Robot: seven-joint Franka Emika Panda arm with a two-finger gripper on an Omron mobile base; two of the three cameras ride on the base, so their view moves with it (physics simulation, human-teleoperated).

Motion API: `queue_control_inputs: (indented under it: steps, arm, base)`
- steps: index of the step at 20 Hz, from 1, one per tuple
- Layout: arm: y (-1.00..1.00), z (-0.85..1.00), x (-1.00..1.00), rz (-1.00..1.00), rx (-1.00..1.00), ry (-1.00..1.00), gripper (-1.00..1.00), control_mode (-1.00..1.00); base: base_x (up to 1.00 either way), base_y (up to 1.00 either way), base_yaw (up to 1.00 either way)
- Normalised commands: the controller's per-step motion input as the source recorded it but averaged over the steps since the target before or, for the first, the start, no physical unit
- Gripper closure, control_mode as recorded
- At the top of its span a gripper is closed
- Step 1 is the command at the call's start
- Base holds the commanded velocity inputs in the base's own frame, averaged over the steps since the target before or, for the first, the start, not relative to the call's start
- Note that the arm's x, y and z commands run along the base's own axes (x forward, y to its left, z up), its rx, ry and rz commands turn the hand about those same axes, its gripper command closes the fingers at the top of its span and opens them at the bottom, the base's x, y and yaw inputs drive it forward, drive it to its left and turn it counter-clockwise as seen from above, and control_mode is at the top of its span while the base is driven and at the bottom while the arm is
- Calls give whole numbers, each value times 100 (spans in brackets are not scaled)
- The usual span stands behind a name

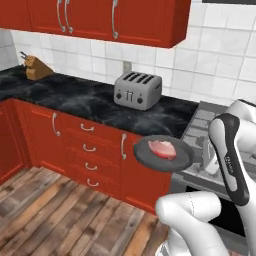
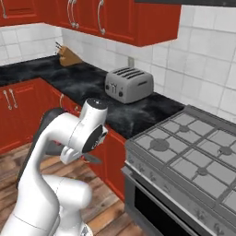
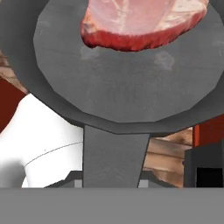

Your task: Pick up the pan with the steak in it and place it on the dining table. Then place the steak on the plate.

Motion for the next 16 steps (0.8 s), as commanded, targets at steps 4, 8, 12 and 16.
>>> queue_control_inputs:
  steps: [4, 8, 12, 16]
  arm:
    - [0, 0, 0, 0, 0, 0, 100, 100]
    - [0, 0, 0, 0, 0, 0, 100, 100]
    - [0, 0, 0, 0, 0, 0, 100, 100]
    - [0, 0, 0, 0, 0, 0, 100, 100]
  base:
    - [-22, 8, 46]
    - [-16, 0, 47]
    - [-12, 0, 49]
    - [-9, 0, 50]
